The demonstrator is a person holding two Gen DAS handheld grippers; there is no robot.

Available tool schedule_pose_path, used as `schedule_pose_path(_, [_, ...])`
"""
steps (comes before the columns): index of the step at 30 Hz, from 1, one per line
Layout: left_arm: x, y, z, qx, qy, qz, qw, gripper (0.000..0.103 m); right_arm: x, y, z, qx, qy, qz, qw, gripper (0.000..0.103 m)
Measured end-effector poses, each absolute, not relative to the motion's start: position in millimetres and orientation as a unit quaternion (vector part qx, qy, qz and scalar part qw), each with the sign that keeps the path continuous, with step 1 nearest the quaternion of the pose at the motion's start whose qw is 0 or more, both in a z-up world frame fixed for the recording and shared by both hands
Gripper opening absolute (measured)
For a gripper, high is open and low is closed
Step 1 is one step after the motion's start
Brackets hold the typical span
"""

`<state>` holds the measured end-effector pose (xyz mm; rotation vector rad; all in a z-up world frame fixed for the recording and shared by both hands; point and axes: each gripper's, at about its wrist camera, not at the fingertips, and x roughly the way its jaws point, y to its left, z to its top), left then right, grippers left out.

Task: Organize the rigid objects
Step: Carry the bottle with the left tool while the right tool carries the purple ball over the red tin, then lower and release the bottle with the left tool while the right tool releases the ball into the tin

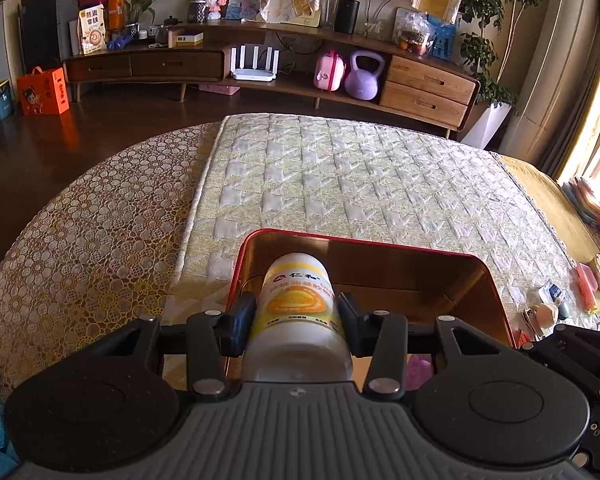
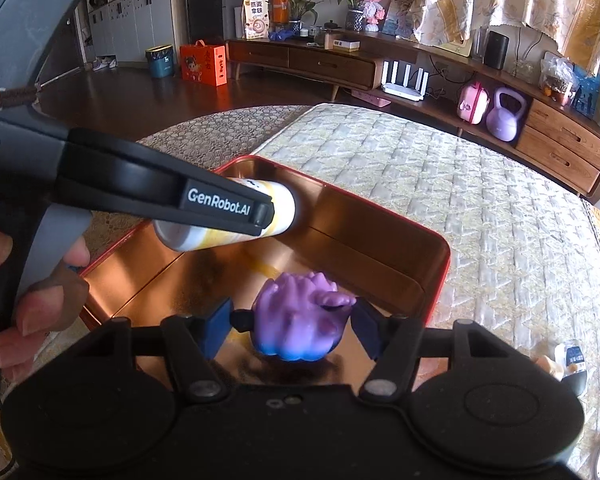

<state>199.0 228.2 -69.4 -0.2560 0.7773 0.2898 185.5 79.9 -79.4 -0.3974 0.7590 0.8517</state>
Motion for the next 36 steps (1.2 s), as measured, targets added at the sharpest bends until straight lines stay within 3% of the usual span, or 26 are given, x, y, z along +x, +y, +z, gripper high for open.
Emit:
schedule_pose_path(26, [192,217,-69,-0.121,0.403,0.132,0.897,0.045,167,58,-66,-0.182,0.354,0.399,0.826,0.066])
schedule_pose_path(36, [170,199,-47,-0.105,0.391,0.118,0.906,0.051,159,32,-41,-0.144,0.365,0.4,0.828,0.075])
